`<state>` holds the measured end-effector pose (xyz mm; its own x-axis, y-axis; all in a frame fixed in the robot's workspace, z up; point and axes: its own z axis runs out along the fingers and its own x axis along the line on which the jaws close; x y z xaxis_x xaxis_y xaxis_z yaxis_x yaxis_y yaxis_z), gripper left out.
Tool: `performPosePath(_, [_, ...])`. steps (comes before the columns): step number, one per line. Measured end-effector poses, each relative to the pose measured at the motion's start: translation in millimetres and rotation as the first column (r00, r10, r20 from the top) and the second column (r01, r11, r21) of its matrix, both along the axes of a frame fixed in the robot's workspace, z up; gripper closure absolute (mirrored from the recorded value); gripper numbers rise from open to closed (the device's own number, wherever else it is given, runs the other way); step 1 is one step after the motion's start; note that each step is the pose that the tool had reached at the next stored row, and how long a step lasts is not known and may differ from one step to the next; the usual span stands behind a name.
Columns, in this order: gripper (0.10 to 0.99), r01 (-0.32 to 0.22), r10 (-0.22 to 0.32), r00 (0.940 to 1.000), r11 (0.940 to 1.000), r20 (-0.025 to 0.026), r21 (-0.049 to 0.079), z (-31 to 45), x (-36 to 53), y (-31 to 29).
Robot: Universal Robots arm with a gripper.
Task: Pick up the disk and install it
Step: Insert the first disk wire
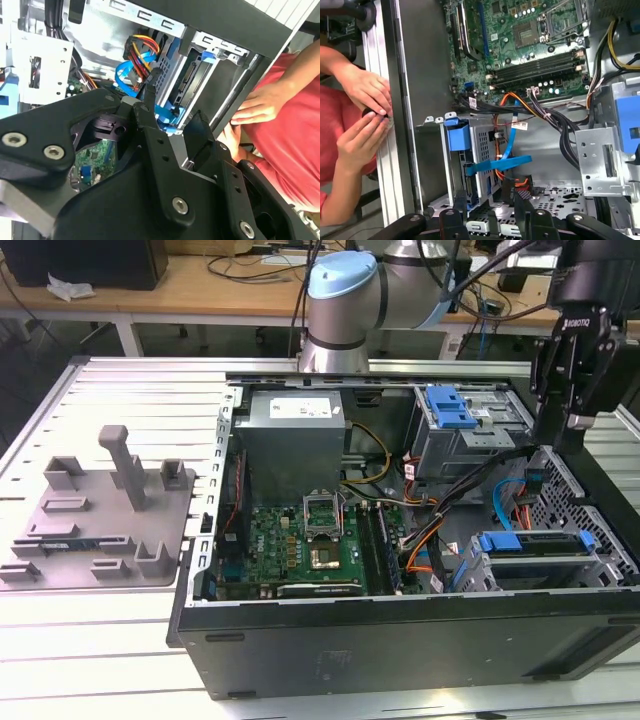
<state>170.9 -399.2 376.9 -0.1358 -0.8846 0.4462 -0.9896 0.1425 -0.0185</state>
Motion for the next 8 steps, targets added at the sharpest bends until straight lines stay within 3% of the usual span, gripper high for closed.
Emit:
performPosePath(2, [0.584, 0.0, 0.0, 0.9997, 1.0, 0.0238, 0.0, -0.7, -1.3, 0.0])
performPosePath(3, [0.584, 0.0, 0.0, 0.9991, 1.0, 0.0422, 0.0, -1.2, -2.9, 0.0])
performPosePath(5, [0.584, 0.0, 0.0, 0.9979, 1.0, 0.0642, 0.0, -2.1, -6.5, 0.0])
performPosePath(8, [0.584, 0.005, -0.005, 0.9973, 1.0, 0.0727, 0.0, -6.4, -10.3, 1.9])
